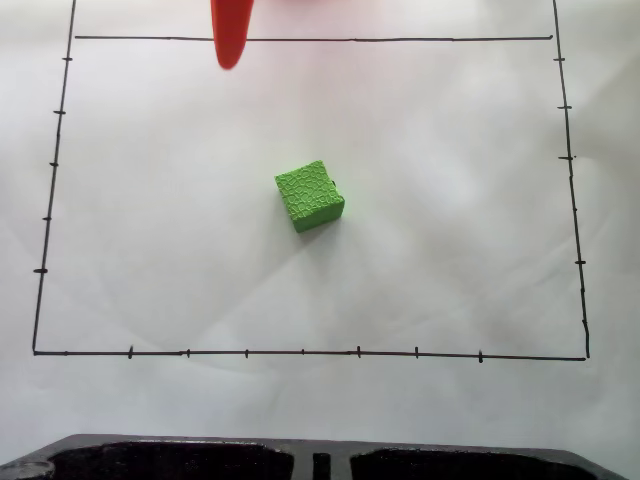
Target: Grasp the colored block, Place it on the black dot, and then return the arm to the default position.
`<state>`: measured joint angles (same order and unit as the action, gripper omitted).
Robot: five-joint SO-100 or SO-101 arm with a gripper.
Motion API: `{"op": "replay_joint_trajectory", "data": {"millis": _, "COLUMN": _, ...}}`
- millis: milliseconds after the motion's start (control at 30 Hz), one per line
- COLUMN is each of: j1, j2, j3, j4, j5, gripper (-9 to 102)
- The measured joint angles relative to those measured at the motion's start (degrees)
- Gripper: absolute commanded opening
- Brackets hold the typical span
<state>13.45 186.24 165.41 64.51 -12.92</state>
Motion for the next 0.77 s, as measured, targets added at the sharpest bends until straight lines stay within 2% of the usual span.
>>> {"op": "replay_joint_trajectory", "data": {"millis": 233, "j1": 0.0, "j2": 0.2, "j3": 4.8, "j4": -6.2, "j5": 0.9, "gripper": 0}}
{"op": "replay_joint_trajectory", "data": {"millis": 567, "j1": 0.0, "j2": 0.2, "j3": 8.8, "j4": -11.2, "j5": 2.4, "gripper": 0}}
{"op": "replay_joint_trajectory", "data": {"millis": 767, "j1": 0.0, "j2": 0.2, "j3": 9.0, "j4": -12.5, "j5": 7.0, "gripper": 0}}
